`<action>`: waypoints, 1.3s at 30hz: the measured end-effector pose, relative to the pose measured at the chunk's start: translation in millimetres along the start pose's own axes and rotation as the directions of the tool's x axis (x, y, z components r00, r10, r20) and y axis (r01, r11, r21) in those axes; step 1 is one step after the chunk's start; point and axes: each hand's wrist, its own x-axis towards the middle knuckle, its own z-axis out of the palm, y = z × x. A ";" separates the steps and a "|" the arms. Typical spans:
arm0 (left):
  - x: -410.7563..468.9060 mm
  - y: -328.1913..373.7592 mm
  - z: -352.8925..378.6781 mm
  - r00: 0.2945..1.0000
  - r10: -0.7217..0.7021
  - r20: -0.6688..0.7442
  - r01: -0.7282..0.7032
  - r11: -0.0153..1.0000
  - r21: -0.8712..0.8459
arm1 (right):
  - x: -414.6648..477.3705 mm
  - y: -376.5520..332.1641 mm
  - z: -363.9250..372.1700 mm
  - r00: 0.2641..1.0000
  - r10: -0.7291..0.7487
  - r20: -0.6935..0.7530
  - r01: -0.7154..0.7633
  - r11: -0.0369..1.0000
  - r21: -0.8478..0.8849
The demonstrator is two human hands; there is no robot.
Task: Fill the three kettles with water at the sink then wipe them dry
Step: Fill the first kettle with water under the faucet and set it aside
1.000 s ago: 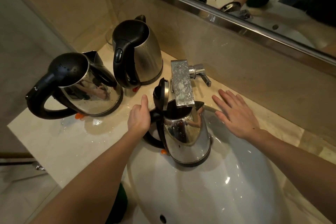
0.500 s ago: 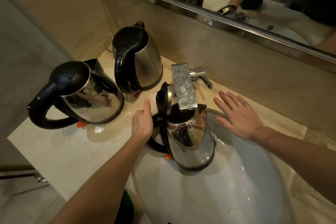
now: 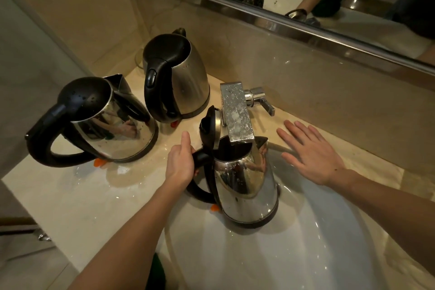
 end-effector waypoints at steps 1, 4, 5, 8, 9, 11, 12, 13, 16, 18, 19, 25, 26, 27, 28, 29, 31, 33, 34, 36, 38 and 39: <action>-0.4 -0.2 1.6 1.000 0.009 -0.028 -0.009 1.000 -0.006 | 0.6 0.7 0.8 1.000 -0.001 0.000 0.001 1.000 -0.002; -2.5 1.0 3.2 0.996 0.032 -0.087 -0.033 0.999 -0.007 | 1.6 1.0 1.2 1.000 0.006 0.008 -0.006 1.000 -0.016; -2.6 1.3 3.0 0.995 0.038 -0.090 -0.038 0.999 -0.005 | 1.3 0.5 1.3 1.000 0.009 0.010 -0.009 1.000 -0.023; -3.8 2.7 3.0 0.995 0.053 -0.082 -0.054 0.998 -0.014 | 1.2 0.2 0.2 1.000 0.005 0.015 -0.005 1.000 -0.020; -4.9 2.5 3.1 0.995 0.054 -0.079 -0.056 0.998 -0.023 | 1.3 0.2 -0.3 1.000 0.005 0.017 -0.005 1.000 -0.018; -6.6 3.1 2.8 0.997 0.038 -0.062 -0.040 0.998 -0.041 | 1.5 0.1 -0.3 1.000 0.007 0.017 -0.006 1.000 -0.021; -7.2 4.5 2.2 0.999 0.021 -0.047 -0.023 0.999 -0.047 | 1.7 0.1 -0.3 1.000 0.005 0.015 -0.005 1.000 -0.021; -7.3 5.7 1.5 1.000 0.006 -0.030 -0.008 0.999 -0.048 | 1.6 0.1 -0.3 1.000 0.002 0.014 -0.001 1.000 -0.019; -11.1 9.6 -1.0 1.000 -0.021 0.005 0.021 0.998 -0.056 | 1.1 0.3 -0.7 1.000 -0.006 0.013 0.006 1.000 -0.009; -13.5 10.0 -2.5 1.000 -0.017 0.017 0.017 0.999 -0.045 | 0.9 0.2 -0.6 1.000 -0.002 0.009 0.002 1.000 -0.010; -14.5 10.1 -3.1 1.000 -0.016 0.026 0.017 0.999 -0.041 | 0.6 0.0 -0.6 1.000 -0.002 0.009 0.002 1.000 -0.009; -13.5 10.4 -3.7 0.998 -0.057 0.034 0.060 0.994 -0.089 | -0.7 -1.1 -2.4 1.000 -0.004 0.004 0.004 1.000 0.002; -13.2 11.3 -3.1 0.998 -0.057 0.015 0.058 0.994 -0.096 | -0.5 -0.8 -2.1 1.000 -0.004 0.006 0.004 1.000 -0.001; -12.9 12.4 -2.5 0.998 -0.056 -0.010 0.055 0.993 -0.101 | -0.5 -0.6 -1.7 1.000 -0.003 0.008 0.003 1.000 -0.002; -13.0 13.9 -2.2 0.998 -0.054 -0.040 0.050 0.994 -0.100 | -0.4 -0.5 -1.5 1.000 -0.001 0.009 0.001 1.000 -0.002; -13.0 15.5 -1.8 0.996 -0.050 -0.069 0.043 0.995 -0.091 | -0.3 -0.6 -1.6 1.000 0.001 0.008 -0.001 1.000 -0.002; -12.1 17.1 -0.7 0.995 -0.030 -0.095 0.024 0.998 -0.065 | 0.0 -0.6 -1.9 1.000 0.002 0.012 -0.002 1.000 -0.003; -10.9 18.8 -0.7 0.994 -0.012 -0.108 0.008 0.999 -0.040 | 0.1 -0.9 -2.7 1.000 0.002 0.016 -0.002 1.000 -0.002; -9.9 19.9 -1.3 0.994 -0.011 -0.113 0.007 0.999 -0.036 | 0.0 -0.9 -2.7 1.000 0.002 0.018 -0.002 1.000 -0.004; -3.2 19.1 -1.8 0.994 -0.047 -0.100 0.044 0.999 -0.029 | 0.4 -0.9 -2.3 1.000 0.000 0.011 0.000 1.000 -0.001; 1.6 21.0 -3.8 0.992 -0.102 -0.073 0.101 0.995 -0.018 | 0.2 -0.7 -1.8 1.000 0.002 0.003 -0.002 1.000 0.008; 3.6 21.3 -4.2 0.991 -0.118 -0.056 0.118 0.993 -0.008 | -0.1 -0.4 -1.1 1.000 0.003 0.004 -0.003 1.000 0.007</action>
